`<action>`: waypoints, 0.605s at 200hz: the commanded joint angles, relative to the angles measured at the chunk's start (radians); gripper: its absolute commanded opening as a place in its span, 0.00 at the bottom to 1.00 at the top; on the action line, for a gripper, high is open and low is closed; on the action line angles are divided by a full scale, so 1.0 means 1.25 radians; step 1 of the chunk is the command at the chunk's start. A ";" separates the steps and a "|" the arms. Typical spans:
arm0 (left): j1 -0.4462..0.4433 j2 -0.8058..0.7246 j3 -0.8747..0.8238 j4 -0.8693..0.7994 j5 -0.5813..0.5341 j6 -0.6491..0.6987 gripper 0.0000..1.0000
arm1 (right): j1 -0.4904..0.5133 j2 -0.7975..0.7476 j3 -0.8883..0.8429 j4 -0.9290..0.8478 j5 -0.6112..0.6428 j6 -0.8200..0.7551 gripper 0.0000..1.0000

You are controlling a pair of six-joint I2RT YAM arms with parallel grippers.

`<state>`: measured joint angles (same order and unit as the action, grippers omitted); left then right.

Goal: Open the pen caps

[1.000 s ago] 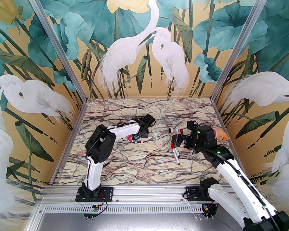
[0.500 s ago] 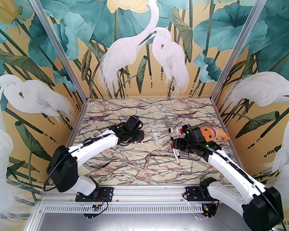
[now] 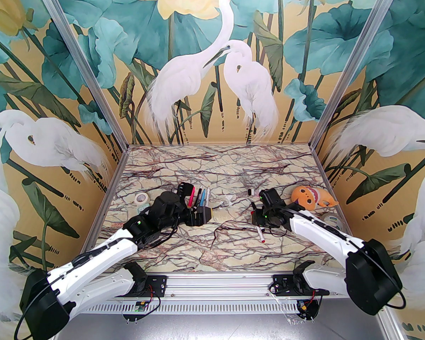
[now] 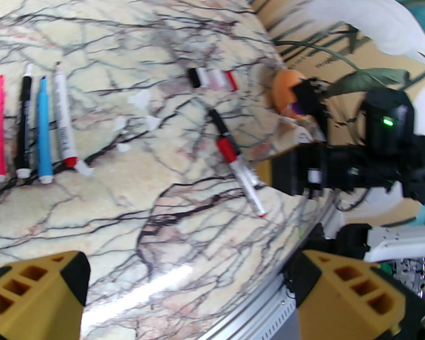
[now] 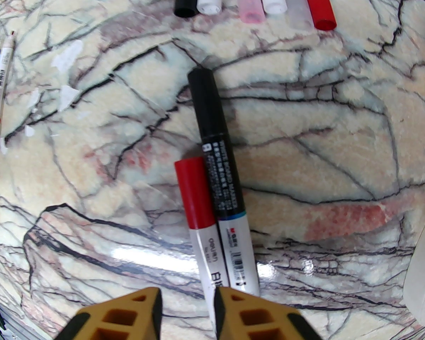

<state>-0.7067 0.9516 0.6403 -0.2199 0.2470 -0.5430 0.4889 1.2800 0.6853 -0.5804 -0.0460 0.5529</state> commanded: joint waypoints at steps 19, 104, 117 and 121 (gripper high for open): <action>0.004 -0.053 -0.049 0.067 0.019 -0.030 1.00 | 0.029 0.062 0.038 -0.006 0.069 -0.011 0.29; 0.005 -0.038 -0.074 0.123 0.075 -0.050 1.00 | 0.054 0.159 0.089 -0.008 0.120 -0.028 0.27; 0.004 -0.025 -0.075 0.134 0.083 -0.058 0.99 | 0.056 0.171 0.096 -0.008 0.121 -0.032 0.27; 0.004 -0.023 -0.075 0.137 0.084 -0.060 0.99 | 0.056 0.177 0.099 -0.008 0.123 -0.033 0.27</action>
<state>-0.7067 0.8989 0.5495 -0.0959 0.3031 -0.5915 0.5510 1.4734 0.7757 -0.5797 0.0750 0.5362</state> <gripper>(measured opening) 0.994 0.269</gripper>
